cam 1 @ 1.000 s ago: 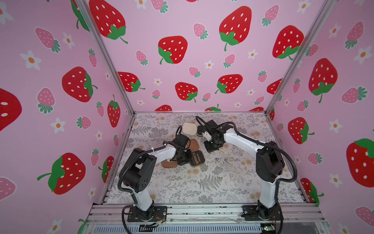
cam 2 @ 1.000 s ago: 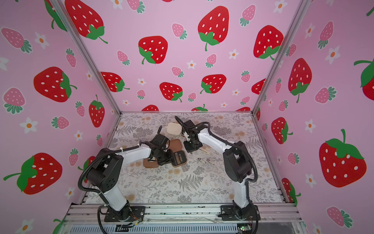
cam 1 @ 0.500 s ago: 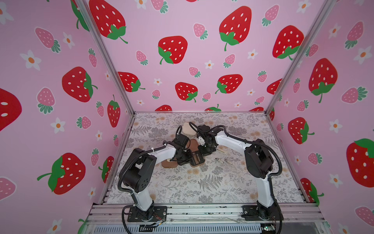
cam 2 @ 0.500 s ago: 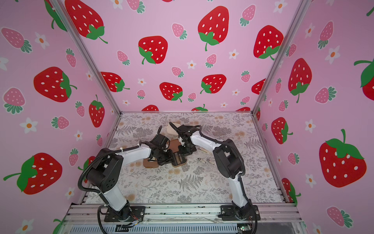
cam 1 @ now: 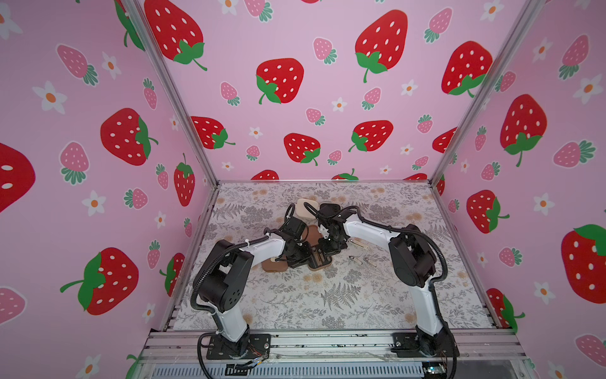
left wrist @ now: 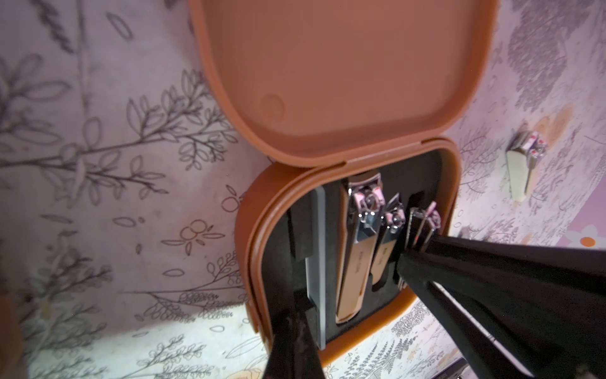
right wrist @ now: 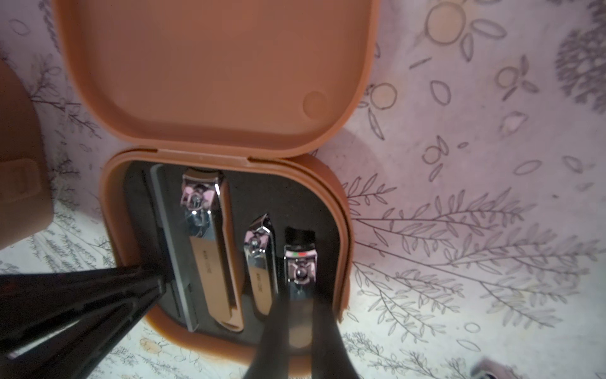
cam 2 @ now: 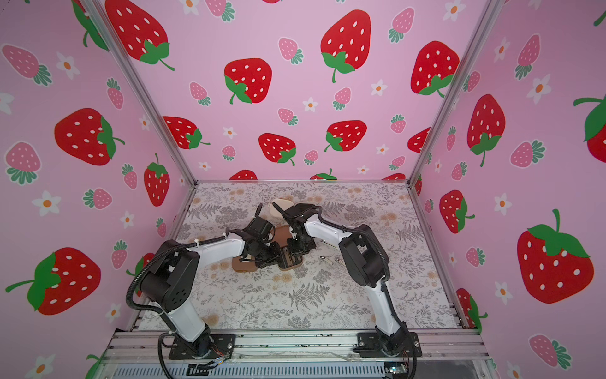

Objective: Organize nail clipper sets
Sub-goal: Place the nail clipper in the storage box.

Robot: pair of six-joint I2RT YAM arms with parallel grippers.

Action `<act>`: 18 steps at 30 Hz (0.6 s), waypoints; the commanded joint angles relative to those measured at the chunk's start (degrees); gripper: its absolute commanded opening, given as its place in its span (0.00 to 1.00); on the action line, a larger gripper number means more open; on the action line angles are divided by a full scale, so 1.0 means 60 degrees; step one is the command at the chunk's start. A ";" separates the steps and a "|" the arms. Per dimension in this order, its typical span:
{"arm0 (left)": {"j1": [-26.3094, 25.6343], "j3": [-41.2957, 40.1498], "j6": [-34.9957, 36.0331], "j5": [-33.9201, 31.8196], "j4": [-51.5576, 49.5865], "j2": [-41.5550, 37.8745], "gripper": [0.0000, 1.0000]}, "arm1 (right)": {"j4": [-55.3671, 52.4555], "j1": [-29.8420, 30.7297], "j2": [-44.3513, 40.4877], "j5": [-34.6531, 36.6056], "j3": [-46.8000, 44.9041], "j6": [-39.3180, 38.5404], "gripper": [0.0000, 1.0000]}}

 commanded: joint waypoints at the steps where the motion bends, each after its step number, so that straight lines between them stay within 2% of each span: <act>1: -0.0009 -0.0156 -0.0014 -0.0259 -0.0397 -0.0158 0.00 | -0.0155 0.0044 0.0366 0.0487 0.0189 0.0184 0.08; 18: -0.0009 -0.0145 -0.0007 -0.0234 -0.0335 -0.0085 0.00 | -0.0099 0.0234 0.1438 0.1539 0.0392 0.0613 0.09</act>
